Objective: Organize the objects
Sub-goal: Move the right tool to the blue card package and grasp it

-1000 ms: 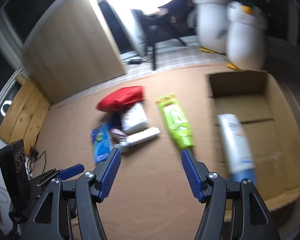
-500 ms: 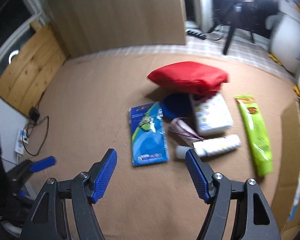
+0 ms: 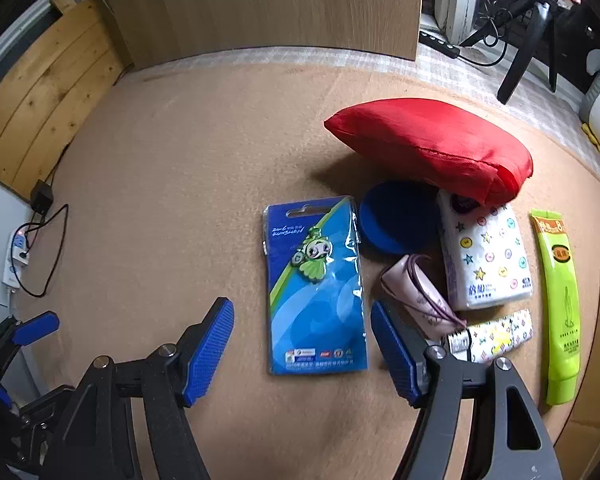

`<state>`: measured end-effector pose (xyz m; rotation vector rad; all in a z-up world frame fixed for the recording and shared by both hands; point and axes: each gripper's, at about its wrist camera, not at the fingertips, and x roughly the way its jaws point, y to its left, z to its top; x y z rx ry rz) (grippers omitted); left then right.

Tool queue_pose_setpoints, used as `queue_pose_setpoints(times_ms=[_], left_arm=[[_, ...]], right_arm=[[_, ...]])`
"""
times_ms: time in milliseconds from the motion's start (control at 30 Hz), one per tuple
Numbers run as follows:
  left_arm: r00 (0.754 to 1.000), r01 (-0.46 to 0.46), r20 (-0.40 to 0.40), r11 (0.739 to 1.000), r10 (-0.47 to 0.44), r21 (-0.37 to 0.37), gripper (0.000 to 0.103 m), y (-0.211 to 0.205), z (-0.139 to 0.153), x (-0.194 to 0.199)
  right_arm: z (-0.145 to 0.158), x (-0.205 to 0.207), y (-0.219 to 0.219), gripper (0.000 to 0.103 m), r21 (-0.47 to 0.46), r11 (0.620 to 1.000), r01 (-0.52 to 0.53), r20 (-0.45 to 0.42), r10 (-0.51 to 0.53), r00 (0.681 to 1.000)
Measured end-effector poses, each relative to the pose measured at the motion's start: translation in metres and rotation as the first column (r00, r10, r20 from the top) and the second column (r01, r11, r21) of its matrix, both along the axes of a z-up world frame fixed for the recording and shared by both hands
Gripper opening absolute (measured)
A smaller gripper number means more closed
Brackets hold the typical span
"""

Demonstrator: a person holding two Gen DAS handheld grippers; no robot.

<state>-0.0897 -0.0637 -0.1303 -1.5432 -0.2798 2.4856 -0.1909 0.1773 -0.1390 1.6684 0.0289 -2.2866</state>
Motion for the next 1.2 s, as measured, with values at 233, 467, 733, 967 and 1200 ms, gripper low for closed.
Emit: queue_pose_setpoints(times_ms=[233, 467, 733, 967, 1200], left_arm=[[1.000, -0.005, 0.002, 1.000, 0.005, 0.007, 0.094, -0.003, -0.001, 0.001], [1.000, -0.005, 0.010, 1.000, 0.005, 0.016, 0.094, -0.004, -0.004, -0.001], [1.000, -0.022, 0.016, 1.000, 0.021, 0.019, 0.094, -0.003, -0.005, -0.005], [1.000, -0.022, 0.013, 1.000, 0.022, 0.009, 0.094, 0.003, -0.004, -0.005], [1.000, -0.021, 0.002, 1.000, 0.021, -0.016, 0.094, 0.015, -0.002, -0.007]], right_arm=[[-0.008, -0.014, -0.006, 0.067, 0.031, 0.999, -0.015, 0.021, 0.015, 1.000], [-0.019, -0.028, -0.008, 0.068, 0.049, 0.999, -0.020, 0.037, 0.019, 0.999], [-0.018, -0.026, -0.022, 0.068, 0.096, 0.993, -0.075, 0.041, 0.071, 0.997], [-0.016, -0.020, -0.030, 0.054, 0.157, 0.984, -0.086, 0.012, 0.085, 0.996], [-0.013, -0.005, -0.030, 0.052, 0.153, 0.983, -0.097, -0.004, 0.099, 0.995]])
